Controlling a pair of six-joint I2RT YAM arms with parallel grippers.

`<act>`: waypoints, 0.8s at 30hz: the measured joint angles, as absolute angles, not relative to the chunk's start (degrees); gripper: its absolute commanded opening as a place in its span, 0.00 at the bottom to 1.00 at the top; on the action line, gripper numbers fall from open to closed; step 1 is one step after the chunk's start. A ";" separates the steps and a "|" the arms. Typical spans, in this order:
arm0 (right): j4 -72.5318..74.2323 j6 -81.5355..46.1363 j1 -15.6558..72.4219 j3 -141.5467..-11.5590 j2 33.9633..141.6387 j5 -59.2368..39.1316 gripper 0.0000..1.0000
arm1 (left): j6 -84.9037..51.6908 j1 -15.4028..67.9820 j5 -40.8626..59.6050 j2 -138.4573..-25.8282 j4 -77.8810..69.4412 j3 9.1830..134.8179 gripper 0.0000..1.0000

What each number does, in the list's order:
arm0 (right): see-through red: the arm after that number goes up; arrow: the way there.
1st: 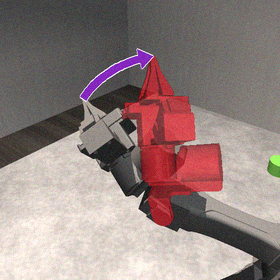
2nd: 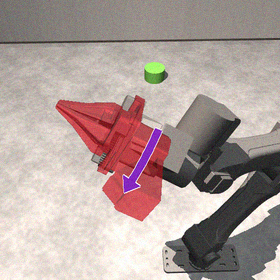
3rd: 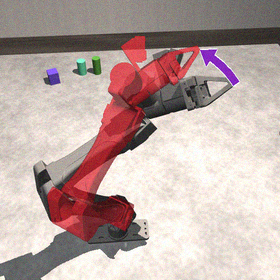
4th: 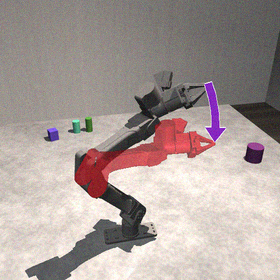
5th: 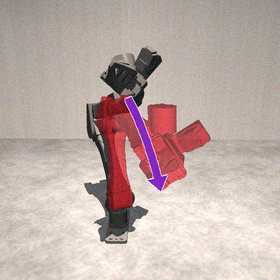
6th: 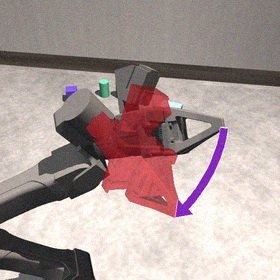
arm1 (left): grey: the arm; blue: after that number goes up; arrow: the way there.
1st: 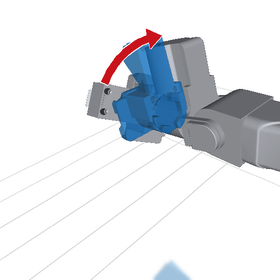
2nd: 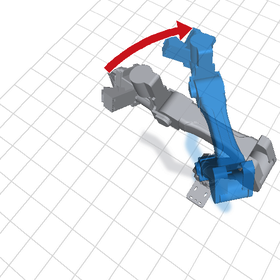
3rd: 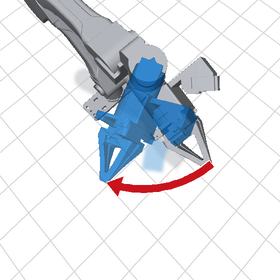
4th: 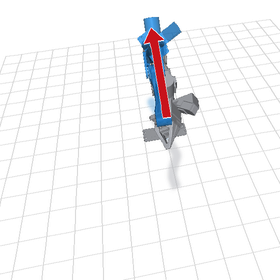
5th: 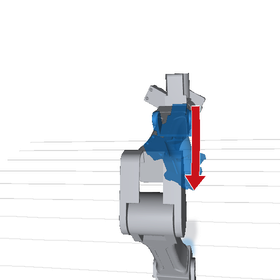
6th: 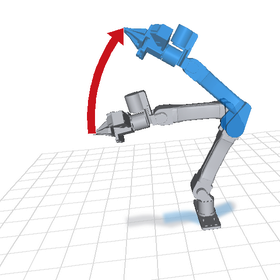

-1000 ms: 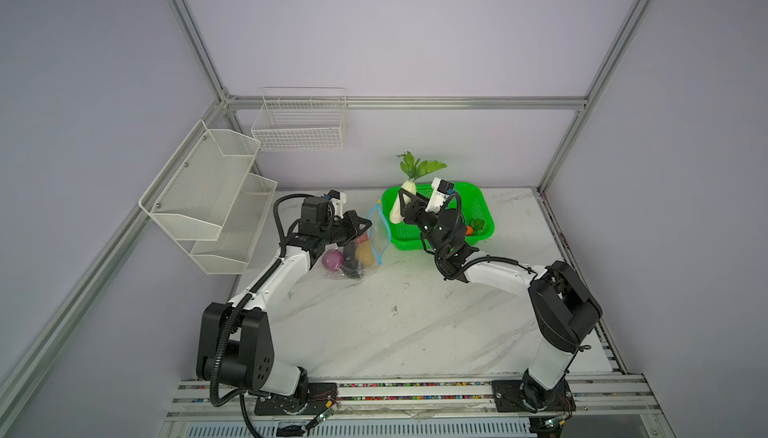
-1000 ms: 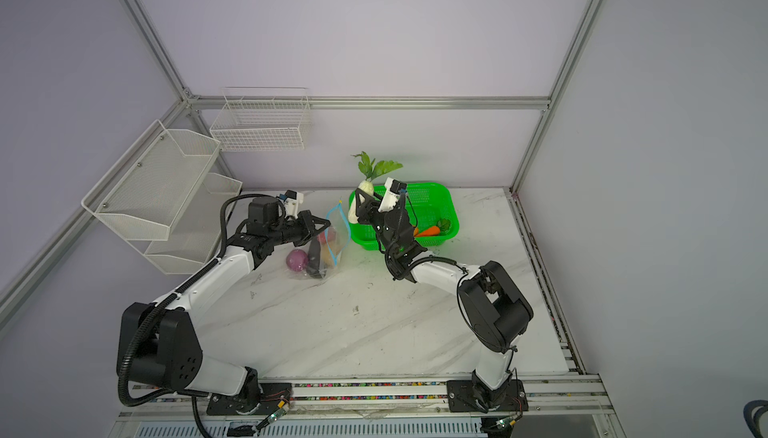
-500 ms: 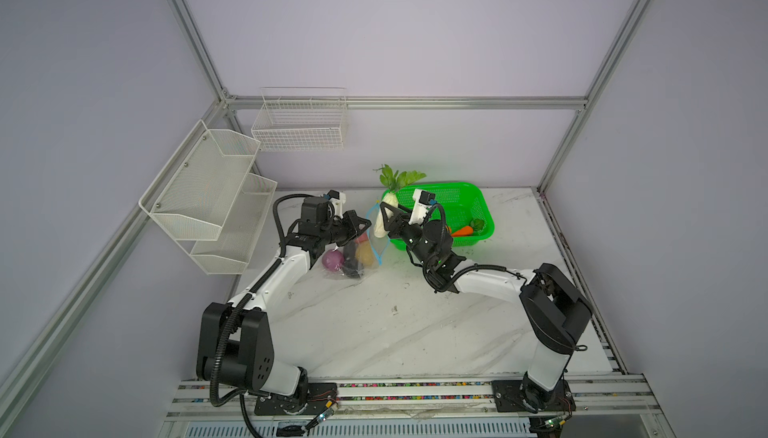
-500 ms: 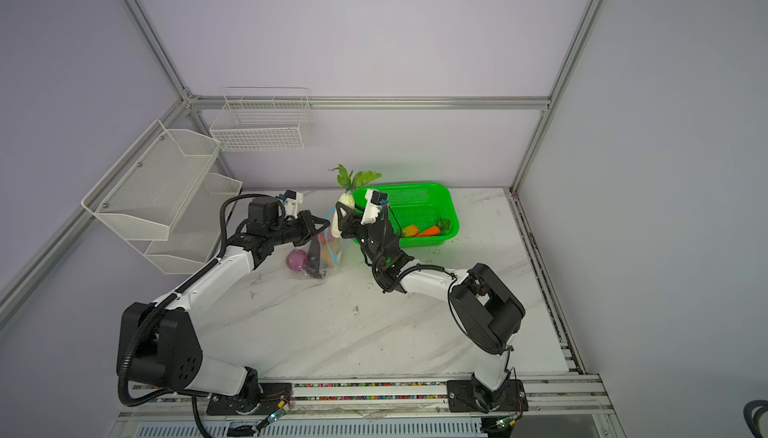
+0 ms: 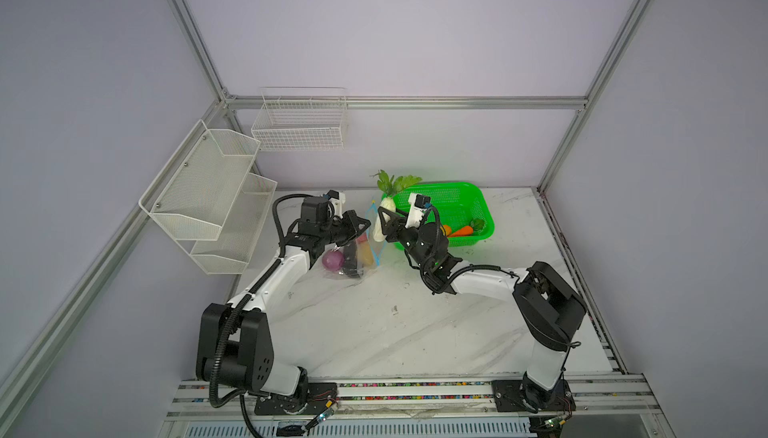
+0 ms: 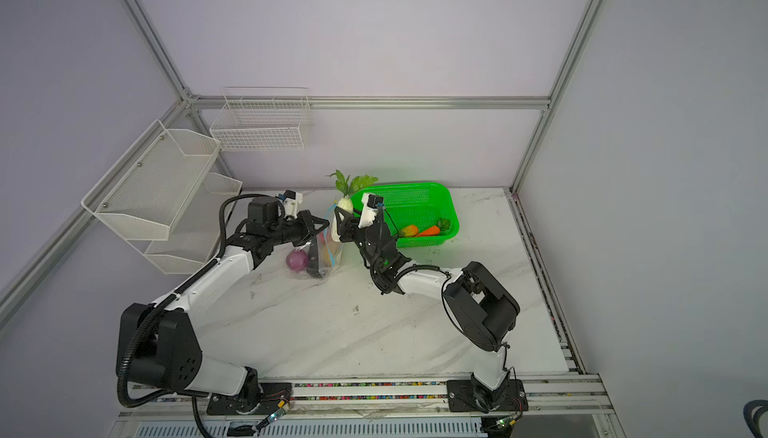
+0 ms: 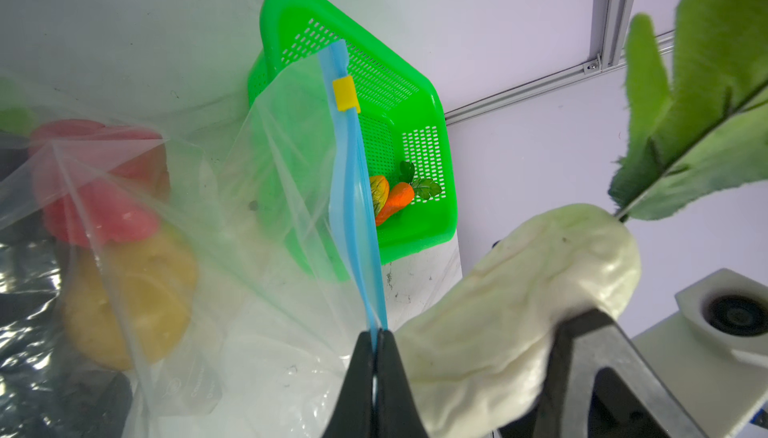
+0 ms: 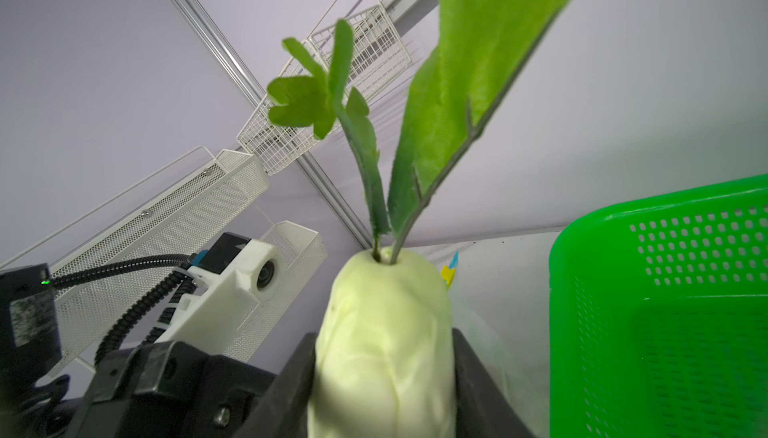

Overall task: Place the food in the zip-top bag and seal the zipper
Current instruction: 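Carry the radish with the right gripper to the bag mouth and lower it in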

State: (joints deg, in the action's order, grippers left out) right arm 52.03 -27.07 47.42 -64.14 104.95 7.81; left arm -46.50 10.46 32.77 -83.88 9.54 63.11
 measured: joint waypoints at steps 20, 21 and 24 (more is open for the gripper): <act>53.04 -25.28 48.56 -61.71 104.95 3.57 0.32 | -46.52 10.52 32.77 -79.90 10.92 63.33 0.00; 53.06 -25.17 48.60 -61.67 104.95 3.49 0.32 | -46.52 10.52 32.77 -79.90 11.00 63.42 0.00; 53.15 -25.02 48.66 -61.47 104.95 3.33 0.32 | -46.52 10.59 32.77 -79.90 11.27 63.44 0.00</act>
State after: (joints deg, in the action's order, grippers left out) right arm 53.15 -25.02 48.66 -61.47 104.95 3.33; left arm -46.52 10.59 32.77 -79.90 11.27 63.44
